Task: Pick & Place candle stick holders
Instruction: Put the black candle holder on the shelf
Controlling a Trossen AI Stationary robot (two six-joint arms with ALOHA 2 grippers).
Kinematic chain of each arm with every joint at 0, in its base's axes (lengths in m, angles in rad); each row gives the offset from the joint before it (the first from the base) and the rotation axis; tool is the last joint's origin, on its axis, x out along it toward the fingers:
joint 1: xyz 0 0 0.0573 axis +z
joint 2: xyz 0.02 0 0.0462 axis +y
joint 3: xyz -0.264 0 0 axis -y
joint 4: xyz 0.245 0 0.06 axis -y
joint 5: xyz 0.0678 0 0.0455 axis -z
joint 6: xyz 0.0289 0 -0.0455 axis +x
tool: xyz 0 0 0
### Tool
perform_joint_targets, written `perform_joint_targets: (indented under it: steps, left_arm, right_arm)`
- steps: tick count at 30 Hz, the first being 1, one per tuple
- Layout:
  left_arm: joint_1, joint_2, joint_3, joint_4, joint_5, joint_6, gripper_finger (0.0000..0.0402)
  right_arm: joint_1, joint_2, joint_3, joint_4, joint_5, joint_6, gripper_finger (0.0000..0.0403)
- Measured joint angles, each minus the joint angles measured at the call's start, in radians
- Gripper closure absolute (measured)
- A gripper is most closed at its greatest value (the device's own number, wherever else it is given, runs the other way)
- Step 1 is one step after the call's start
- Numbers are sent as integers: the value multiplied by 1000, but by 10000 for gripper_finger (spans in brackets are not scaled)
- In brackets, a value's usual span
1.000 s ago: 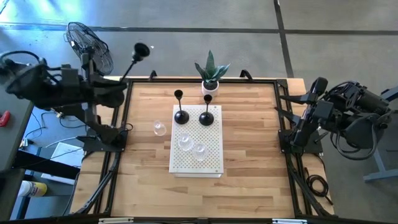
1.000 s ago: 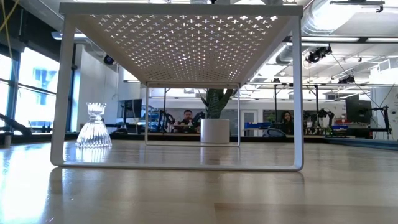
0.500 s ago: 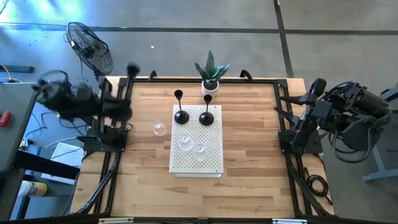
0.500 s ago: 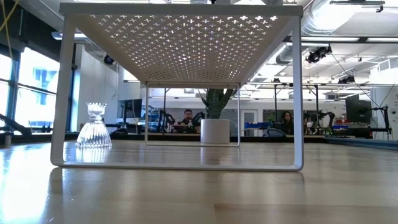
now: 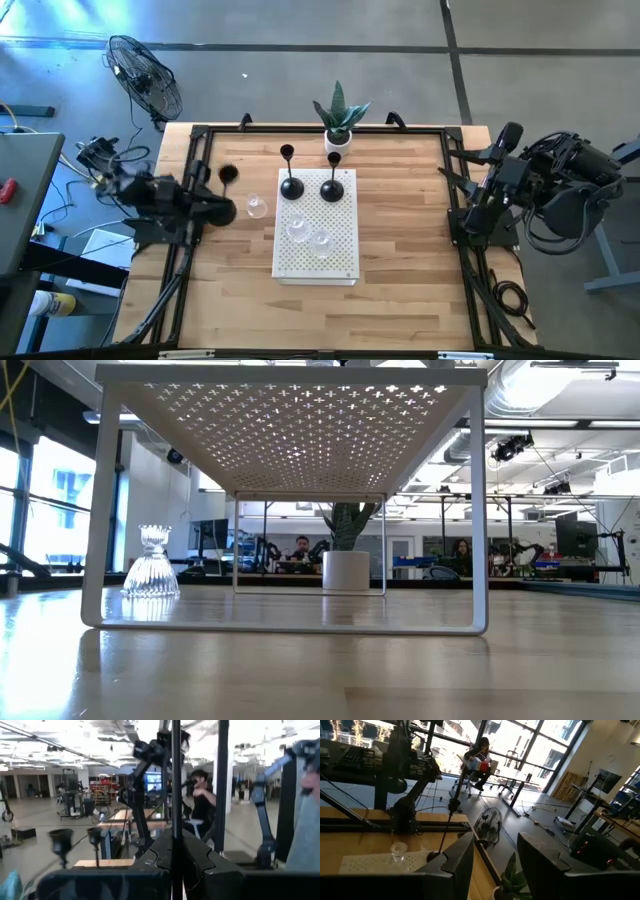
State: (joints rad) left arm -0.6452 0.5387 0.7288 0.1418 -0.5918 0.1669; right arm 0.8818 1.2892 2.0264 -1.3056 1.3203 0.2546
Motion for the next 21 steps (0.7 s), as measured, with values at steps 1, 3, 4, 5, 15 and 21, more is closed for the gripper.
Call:
perform_joint_targets:
  steps: [1,3,4,5,15,21]
  left_arm:
    - [7,11,-1,7,2,5,392]
    - [43,25,-1,37,55,-5,392]
    - [65,27,-1,44,97,-17,392]
    - [92,29,0,44,142,-32,392]
    - [458,155,0,122,634,-185,392]
    - [661,236,0,245,913,-251,392]
  right_arm:
    - [-2,0,0,0,-8,2,258]
    - [-6,0,0,0,-21,10,258]
    - [-5,0,0,1,-26,15,258]
    - [-5,0,0,1,-35,18,258]
    - [-5,29,0,1,-56,52,258]
    - [-5,53,-1,2,-56,59,258]
